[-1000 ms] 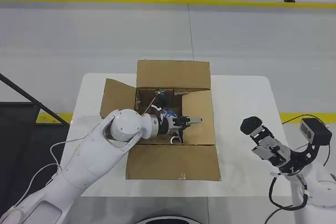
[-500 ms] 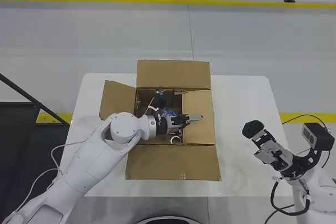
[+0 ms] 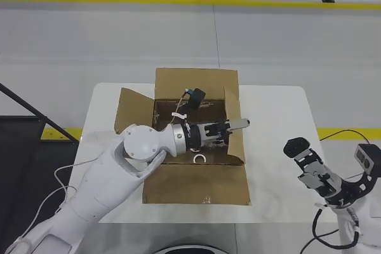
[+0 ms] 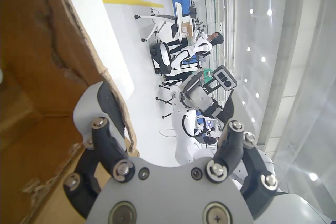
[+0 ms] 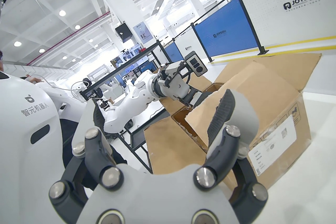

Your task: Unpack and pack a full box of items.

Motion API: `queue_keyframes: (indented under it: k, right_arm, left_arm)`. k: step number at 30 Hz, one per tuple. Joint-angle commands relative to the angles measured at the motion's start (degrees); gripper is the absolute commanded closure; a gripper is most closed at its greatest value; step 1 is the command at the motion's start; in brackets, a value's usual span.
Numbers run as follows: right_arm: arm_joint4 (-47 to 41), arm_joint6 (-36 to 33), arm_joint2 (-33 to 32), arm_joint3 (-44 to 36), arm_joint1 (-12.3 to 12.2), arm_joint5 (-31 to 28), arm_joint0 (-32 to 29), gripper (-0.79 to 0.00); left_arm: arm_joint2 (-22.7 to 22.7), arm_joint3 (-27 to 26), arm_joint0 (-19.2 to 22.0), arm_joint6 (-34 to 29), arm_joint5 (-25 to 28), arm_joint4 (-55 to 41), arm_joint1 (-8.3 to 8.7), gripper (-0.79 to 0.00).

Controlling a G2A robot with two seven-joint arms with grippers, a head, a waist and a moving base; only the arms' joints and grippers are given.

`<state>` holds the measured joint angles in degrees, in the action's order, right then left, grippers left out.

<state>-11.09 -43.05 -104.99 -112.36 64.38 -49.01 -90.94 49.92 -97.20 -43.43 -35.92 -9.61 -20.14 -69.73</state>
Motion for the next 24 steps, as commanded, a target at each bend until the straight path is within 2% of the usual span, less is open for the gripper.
queue_keyframes:
  k: [1,7,12,18,24]
  right_arm:
    - [0.8,1.6,-1.4,-0.5,0.0,0.0,-1.3,-0.785]
    - [7.1,10.2,-7.3,-3.1,0.7,0.6,-8.4,-0.785]
    - [10.2,15.1,-11.0,-5.8,1.3,0.4,-15.2,-0.785]
    - [10.2,15.3,-11.1,-5.9,1.4,0.3,-15.6,-0.785]
    - [10.2,15.3,-11.1,-5.9,1.4,0.3,-15.6,-0.785]
  left_arm:
    - [-2.1,1.1,2.2,1.1,-0.1,-0.2,-0.89,-0.785]
    - [-9.2,7.0,9.0,4.7,-2.1,1.5,-4.13,-0.785]
    - [-14.8,13.8,13.7,4.9,-3.6,-0.7,-7.54,-0.785]
    - [-19.0,20.4,17.3,5.5,-3.3,-2.6,-11.26,-0.785]
    - [-21.0,25.8,19.0,3.4,-4.5,-3.8,-13.78,-0.785]
